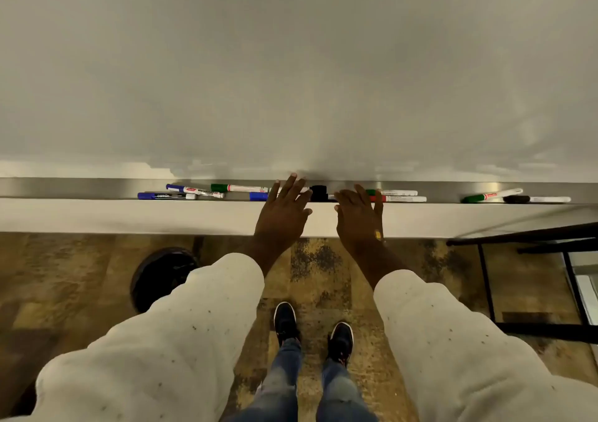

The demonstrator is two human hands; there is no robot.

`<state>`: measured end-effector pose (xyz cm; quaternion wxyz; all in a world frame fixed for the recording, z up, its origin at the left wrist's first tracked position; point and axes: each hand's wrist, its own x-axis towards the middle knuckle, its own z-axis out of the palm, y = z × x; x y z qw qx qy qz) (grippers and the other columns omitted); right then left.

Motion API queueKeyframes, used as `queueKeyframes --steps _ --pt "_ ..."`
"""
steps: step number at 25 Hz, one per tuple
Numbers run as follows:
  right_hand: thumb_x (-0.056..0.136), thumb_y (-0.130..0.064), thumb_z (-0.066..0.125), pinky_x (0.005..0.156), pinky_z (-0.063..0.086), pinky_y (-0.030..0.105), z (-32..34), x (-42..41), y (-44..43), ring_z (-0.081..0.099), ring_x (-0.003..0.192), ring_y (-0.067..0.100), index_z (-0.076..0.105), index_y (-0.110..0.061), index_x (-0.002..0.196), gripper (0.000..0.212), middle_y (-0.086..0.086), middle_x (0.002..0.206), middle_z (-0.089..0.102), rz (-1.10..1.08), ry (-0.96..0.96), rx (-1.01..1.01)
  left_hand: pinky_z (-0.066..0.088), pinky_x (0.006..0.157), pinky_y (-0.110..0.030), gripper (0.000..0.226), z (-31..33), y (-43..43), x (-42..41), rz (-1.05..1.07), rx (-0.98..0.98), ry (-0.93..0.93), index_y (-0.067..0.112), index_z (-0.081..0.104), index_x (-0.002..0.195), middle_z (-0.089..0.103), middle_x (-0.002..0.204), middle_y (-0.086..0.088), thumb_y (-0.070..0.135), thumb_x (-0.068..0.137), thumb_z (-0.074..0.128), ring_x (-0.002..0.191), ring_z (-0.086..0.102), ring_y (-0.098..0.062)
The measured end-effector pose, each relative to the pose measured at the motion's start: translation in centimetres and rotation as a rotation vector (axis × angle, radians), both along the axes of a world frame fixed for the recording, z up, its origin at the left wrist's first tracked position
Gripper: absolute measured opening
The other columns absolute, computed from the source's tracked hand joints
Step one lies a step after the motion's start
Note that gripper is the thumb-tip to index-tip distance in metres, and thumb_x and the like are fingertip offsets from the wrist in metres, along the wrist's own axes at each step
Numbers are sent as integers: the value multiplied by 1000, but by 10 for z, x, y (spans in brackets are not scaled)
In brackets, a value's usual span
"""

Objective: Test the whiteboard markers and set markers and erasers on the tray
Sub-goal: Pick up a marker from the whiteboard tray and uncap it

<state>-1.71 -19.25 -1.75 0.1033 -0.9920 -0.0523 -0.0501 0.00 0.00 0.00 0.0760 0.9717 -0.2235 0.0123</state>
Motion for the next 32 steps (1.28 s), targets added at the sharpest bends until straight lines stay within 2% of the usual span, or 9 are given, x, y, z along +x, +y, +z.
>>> queueKeyframes --steps 4,8,11,18,22,24,26,30,32 --pt "89 -13 64 115 12 51 -7 8 3 43 135 25 65 -22 122 34 -2 125 63 -43 18 -9 13 119 -52 44 -10 -6 8 -19 97 46 18 50 139 44 150 -5 34 98 51 147 20 -28" --pt "83 -8 63 110 22 46 -7 21 2 47 125 25 63 -22 123 43 2 120 60 -13 105 -6 8 120 -50 43 -16 -5 14 -16 116 87 20 47 142 42 151 -1 35 101 45 148 19 -26" --pt "81 -8 64 105 27 42 -3 28 5 50 115 25 65 -23 117 39 1 115 57 -46 139 12 9 120 -50 44 -17 -1 15 3 107 96 20 46 142 42 151 0 34 100 46 147 21 -26" --pt "81 -6 65 109 22 40 1 32 6 55 114 20 62 -26 114 38 -3 115 62 -36 131 93 15 119 -50 44 -12 2 17 22 42 57 17 49 139 49 145 -3 33 98 52 144 30 -26" --pt "76 -2 64 107 27 43 18 31 10 58 108 20 63 -27 111 42 -4 110 63 12 15 90 30 114 -48 37 -2 0 17 37 -98 -33 13 59 127 66 120 -8 29 93 62 122 55 -29" --pt "78 -2 63 106 29 45 31 30 10 57 108 21 64 -27 111 41 -4 110 63 37 0 112 39 104 -45 25 10 -3 18 34 -146 -95 14 64 115 70 101 -6 27 93 61 100 63 -28" --pt "82 -5 62 104 33 47 44 29 9 56 110 22 64 -28 113 38 -4 113 62 56 5 139 41 92 -40 16 26 -6 19 50 -179 -120 16 65 102 68 87 -4 26 97 54 83 62 -26" --pt "92 -21 60 91 40 42 73 24 1 55 108 21 65 -30 117 27 -3 113 60 66 -7 284 38 84 -38 27 58 -13 16 63 -200 -110 17 62 98 64 87 -1 31 98 38 80 59 -24" --pt "93 -34 59 88 39 41 89 22 -7 55 106 18 67 -31 116 24 -4 109 59 83 -36 340 39 82 -37 27 73 -17 14 44 -255 -91 16 62 101 65 92 -2 31 99 39 80 61 -24"
